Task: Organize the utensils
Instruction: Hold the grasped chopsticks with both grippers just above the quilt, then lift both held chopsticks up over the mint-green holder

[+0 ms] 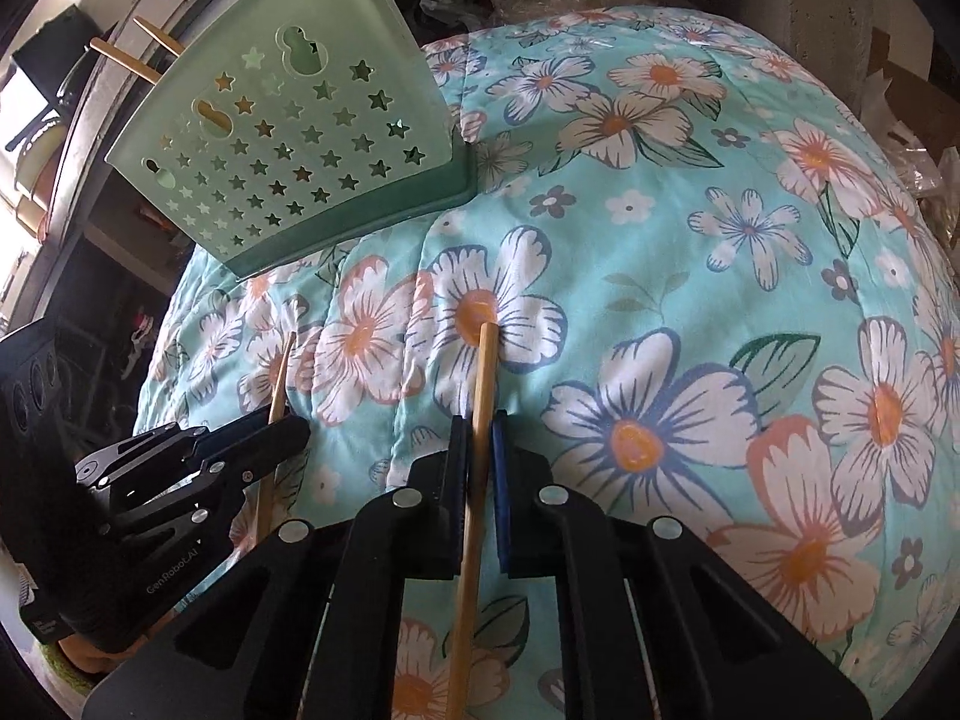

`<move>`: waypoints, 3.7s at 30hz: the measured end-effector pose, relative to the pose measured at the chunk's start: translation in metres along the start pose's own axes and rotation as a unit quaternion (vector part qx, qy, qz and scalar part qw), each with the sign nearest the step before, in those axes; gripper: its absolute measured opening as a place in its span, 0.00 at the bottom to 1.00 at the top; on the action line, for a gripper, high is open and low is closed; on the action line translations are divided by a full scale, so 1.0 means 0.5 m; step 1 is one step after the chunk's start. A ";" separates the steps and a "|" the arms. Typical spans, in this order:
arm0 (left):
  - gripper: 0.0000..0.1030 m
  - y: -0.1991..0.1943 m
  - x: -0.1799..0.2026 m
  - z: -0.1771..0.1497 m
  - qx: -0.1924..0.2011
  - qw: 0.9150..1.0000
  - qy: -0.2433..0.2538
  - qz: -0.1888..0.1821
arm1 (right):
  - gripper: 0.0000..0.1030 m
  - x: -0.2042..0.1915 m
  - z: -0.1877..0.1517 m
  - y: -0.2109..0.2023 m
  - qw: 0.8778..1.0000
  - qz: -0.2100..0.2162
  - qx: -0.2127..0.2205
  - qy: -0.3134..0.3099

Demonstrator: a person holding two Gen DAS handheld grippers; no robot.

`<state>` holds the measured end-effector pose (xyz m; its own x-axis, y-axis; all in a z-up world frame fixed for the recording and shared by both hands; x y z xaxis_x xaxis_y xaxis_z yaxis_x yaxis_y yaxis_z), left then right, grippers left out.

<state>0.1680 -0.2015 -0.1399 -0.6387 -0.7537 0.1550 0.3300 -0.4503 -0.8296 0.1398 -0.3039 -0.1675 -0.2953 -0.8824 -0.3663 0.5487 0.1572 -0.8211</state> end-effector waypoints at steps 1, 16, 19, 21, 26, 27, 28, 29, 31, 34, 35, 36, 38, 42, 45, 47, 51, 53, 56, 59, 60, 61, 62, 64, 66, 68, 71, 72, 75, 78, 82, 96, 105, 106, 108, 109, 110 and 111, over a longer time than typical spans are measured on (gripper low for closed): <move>0.13 0.000 0.003 0.001 0.001 1.000 0.001 0.002 | 0.07 -0.001 -0.003 -0.006 1.000 0.000 -0.001 0.003; 0.13 -0.003 -0.005 -0.001 0.001 1.000 0.002 0.002 | 0.07 0.005 -0.003 -0.004 1.000 0.002 -0.003 0.014; 0.13 -0.003 -0.005 -0.002 0.001 1.000 0.000 0.000 | 0.07 0.005 -0.003 -0.004 1.000 0.002 -0.004 0.015; 0.13 -0.003 -0.004 -0.001 0.001 1.000 0.000 0.001 | 0.07 0.004 -0.004 -0.005 1.000 0.001 -0.004 0.014; 0.13 -0.003 -0.004 -0.002 0.001 1.000 0.000 0.001 | 0.07 0.004 -0.004 -0.005 1.000 0.000 -0.004 0.013; 0.13 -0.003 -0.004 -0.001 0.001 1.000 0.000 0.001 | 0.07 0.004 -0.005 -0.006 1.000 0.000 -0.004 0.012; 0.13 -0.004 -0.004 -0.001 0.001 1.000 0.000 0.001 | 0.07 0.003 -0.006 -0.006 1.000 0.000 -0.004 0.012; 0.13 -0.003 -0.004 -0.002 0.001 1.000 0.000 0.000 | 0.07 0.003 -0.007 -0.006 1.000 -0.001 -0.004 0.012; 0.13 -0.004 -0.003 -0.001 0.001 1.000 0.000 0.000 | 0.07 0.003 -0.007 -0.007 1.000 0.000 -0.004 0.012; 0.13 -0.003 -0.004 -0.002 0.001 1.000 0.000 0.000 | 0.07 0.003 -0.006 -0.006 1.000 -0.001 -0.004 0.012; 0.13 -0.004 -0.002 -0.002 0.001 1.000 0.000 0.000 | 0.07 0.003 -0.006 -0.006 1.000 -0.001 -0.004 0.012; 0.13 -0.004 -0.003 -0.002 0.001 1.000 0.000 0.000 | 0.07 0.003 -0.007 -0.007 1.000 -0.001 -0.004 0.012; 0.13 -0.003 -0.004 -0.002 0.001 1.000 0.000 0.000 | 0.07 0.003 -0.007 -0.006 1.000 -0.001 -0.004 0.012; 0.13 -0.004 -0.003 -0.002 0.001 1.000 0.000 0.000 | 0.07 0.003 -0.008 -0.007 1.000 -0.001 -0.003 0.013; 0.13 -0.004 -0.003 -0.002 0.001 1.000 0.000 0.001 | 0.07 0.003 -0.007 -0.007 1.000 -0.001 -0.004 0.012; 0.13 -0.004 -0.004 -0.002 0.001 1.000 0.000 0.000 | 0.07 0.003 -0.007 -0.007 1.000 -0.001 -0.004 0.012; 0.13 -0.004 -0.003 -0.002 0.001 1.000 0.000 0.001 | 0.07 0.003 -0.007 -0.006 1.000 -0.001 -0.004 0.012; 0.13 -0.004 -0.005 -0.002 0.001 1.000 0.000 0.000 | 0.07 0.003 -0.007 -0.006 1.000 0.000 -0.004 0.012; 0.14 -0.004 -0.003 -0.002 0.001 1.000 0.000 0.000 | 0.07 0.003 -0.008 -0.007 1.000 -0.001 -0.004 0.012; 0.14 -0.004 -0.005 -0.002 0.001 1.000 0.000 0.000 | 0.07 0.004 -0.008 -0.007 1.000 -0.001 -0.004 0.012; 0.14 -0.004 -0.005 -0.002 0.001 1.000 0.000 0.000 | 0.07 0.004 -0.008 -0.007 1.000 0.000 -0.004 0.012; 0.14 -0.004 -0.005 -0.002 0.001 1.000 0.000 0.000 | 0.07 0.004 -0.008 -0.007 1.000 0.000 -0.004 0.012; 0.14 -0.004 -0.005 -0.002 0.001 1.000 0.000 0.000 | 0.07 0.004 -0.008 -0.007 1.000 0.000 -0.004 0.012; 0.14 -0.004 -0.004 -0.002 0.001 1.000 0.000 0.000 | 0.07 0.004 -0.008 -0.007 1.000 0.000 -0.004 0.012; 0.14 -0.004 -0.003 -0.002 0.001 1.000 0.001 0.000 | 0.07 0.004 -0.009 -0.007 1.000 0.000 -0.003 0.013; 0.14 -0.004 -0.004 -0.002 0.001 1.000 0.000 0.000 | 0.07 0.004 -0.008 -0.007 1.000 -0.001 -0.004 0.012; 0.14 -0.004 -0.004 -0.002 0.001 1.000 0.000 0.000 | 0.07 0.004 -0.008 -0.007 1.000 0.000 -0.004 0.013; 0.14 -0.004 -0.004 -0.002 0.001 1.000 0.000 0.000 | 0.07 0.004 -0.008 -0.007 1.000 0.000 -0.004 0.012; 0.14 -0.004 -0.004 -0.002 0.001 1.000 0.001 0.000 | 0.07 0.005 -0.008 -0.007 1.000 0.000 -0.003 0.013; 0.14 -0.004 -0.004 -0.002 0.001 1.000 0.001 0.000 | 0.07 0.005 -0.008 -0.007 1.000 0.000 -0.003 0.013; 0.14 -0.004 -0.004 -0.002 0.001 1.000 0.001 0.000 | 0.07 0.005 -0.008 -0.007 1.000 0.000 -0.003 0.013; 0.14 -0.005 -0.001 -0.004 0.003 1.000 0.002 0.001 | 0.07 0.007 -0.008 -0.007 1.000 0.001 -0.003 0.014; 0.12 -0.018 -0.034 -0.002 0.009 1.000 -0.013 -0.021 | 0.07 0.005 -0.013 -0.013 1.000 0.005 0.001 0.020; 0.11 -0.025 -0.041 -0.001 0.010 0.999 -0.017 -0.026 | 0.06 0.005 -0.014 -0.016 1.000 0.008 0.002 0.022; 0.07 -0.045 -0.057 0.004 0.017 0.999 -0.022 -0.033 | 0.06 0.009 -0.014 -0.025 1.000 0.015 0.003 0.026; 0.05 -0.059 -0.062 0.007 0.024 0.999 -0.023 -0.034 | 0.06 0.010 -0.013 -0.034 0.999 0.018 0.006 0.027; 0.05 -0.077 -0.067 0.012 0.034 0.998 -0.024 -0.036 | 0.06 0.009 -0.012 -0.045 0.999 0.020 0.010 0.026; 0.05 -0.096 -0.072 0.019 0.043 0.998 -0.026 -0.043 | 0.06 0.007 -0.009 -0.057 0.999 0.020 0.017 0.024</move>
<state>0.1819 -0.1573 -0.1007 -0.6304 -0.7339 0.2529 0.3358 -0.5516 -0.7636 0.1195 -0.3094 -0.1473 -0.3099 -0.8528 -0.4204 0.5864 0.1766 -0.7905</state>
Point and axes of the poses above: each gripper's, at about its wrist camera, not at the fingertips, and y roughly the way its jaws point, x to its right, z to its top, the point moved 2 cm from there along y, roughly the way its jaws point
